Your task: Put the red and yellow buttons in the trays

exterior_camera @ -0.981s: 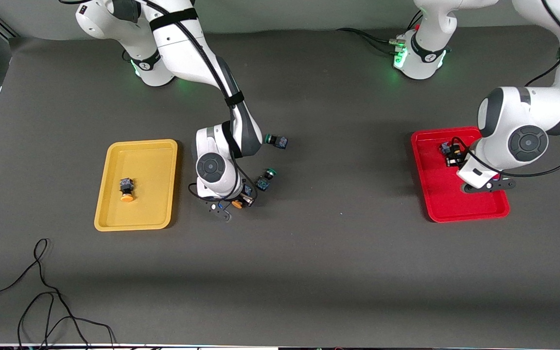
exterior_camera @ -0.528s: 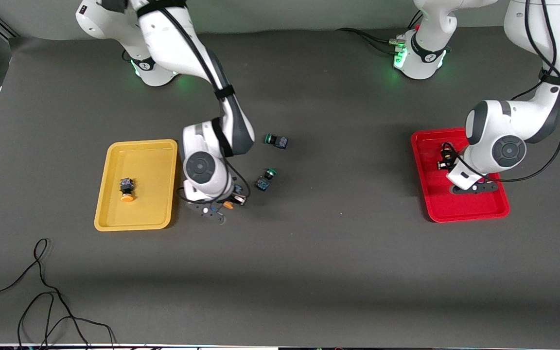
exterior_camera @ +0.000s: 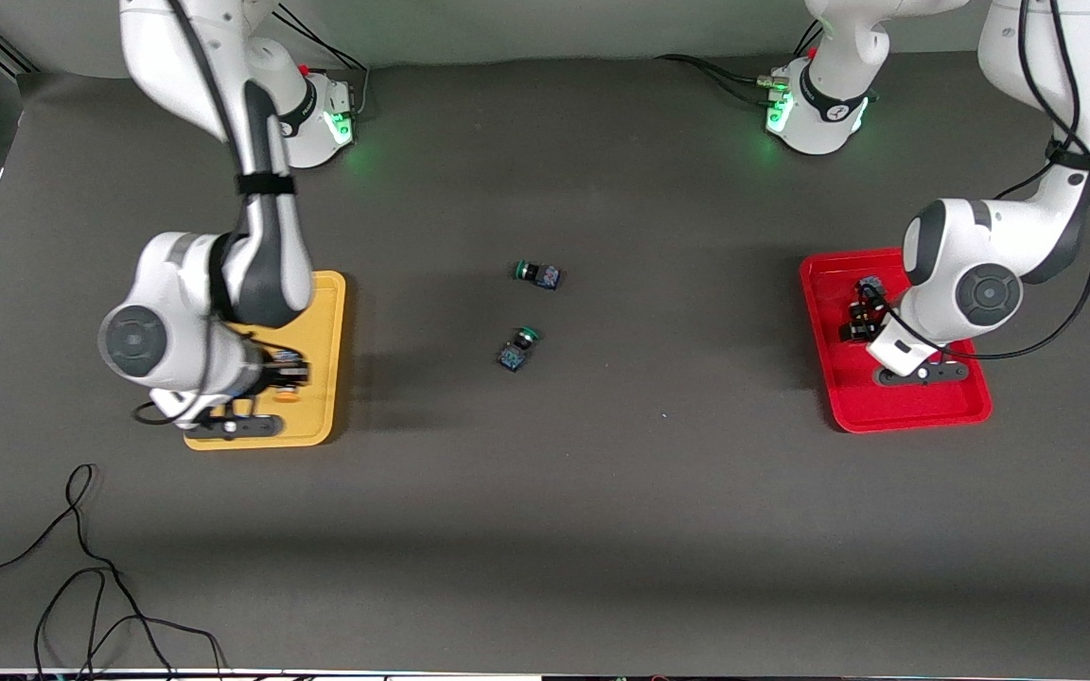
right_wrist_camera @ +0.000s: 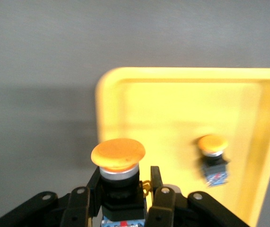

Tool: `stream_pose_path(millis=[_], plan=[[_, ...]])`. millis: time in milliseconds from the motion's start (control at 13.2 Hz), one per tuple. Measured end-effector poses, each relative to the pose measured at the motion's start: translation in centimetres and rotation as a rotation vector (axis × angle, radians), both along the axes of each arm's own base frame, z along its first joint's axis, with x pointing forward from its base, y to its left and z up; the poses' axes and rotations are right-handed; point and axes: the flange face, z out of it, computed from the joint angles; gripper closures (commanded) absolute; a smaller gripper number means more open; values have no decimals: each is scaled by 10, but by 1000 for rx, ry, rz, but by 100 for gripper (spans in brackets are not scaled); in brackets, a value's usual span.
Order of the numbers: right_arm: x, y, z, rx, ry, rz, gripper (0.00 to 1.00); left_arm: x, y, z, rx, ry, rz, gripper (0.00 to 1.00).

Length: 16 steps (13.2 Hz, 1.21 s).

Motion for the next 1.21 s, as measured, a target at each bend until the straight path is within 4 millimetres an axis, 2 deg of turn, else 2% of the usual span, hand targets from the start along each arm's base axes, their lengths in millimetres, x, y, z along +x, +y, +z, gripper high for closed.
stream_pose_path(millis=[75,151,226,302,453,604,755,830,981,1208], plan=[[-10,-13,-23,23,-11,8,80,2,1,25,7,-14,3,0],[-22,-15,-47,53,-12,14,77,2,2,57,16,-28,7,0],[-32,-11,-69,73,-3,23,27,-2,3,97,27,-46,14,0],[-37,-7,-85,73,5,27,1,-11,5,139,37,-65,22,0],[-37,-5,-95,60,9,24,0,-38,5,220,32,-104,33,0],[-30,-6,-86,66,-13,24,0,-68,3,289,6,-150,24,0],[-18,-7,-58,85,-58,23,0,-79,1,336,-1,-187,3,0],[-10,-7,-34,100,-74,25,0,-78,-1,347,-5,-195,-8,0],[7,-3,29,127,-88,6,0,-73,-8,347,-11,-190,-23,0],[21,20,124,104,-98,-44,0,-66,-13,347,-22,-182,-29,0]])
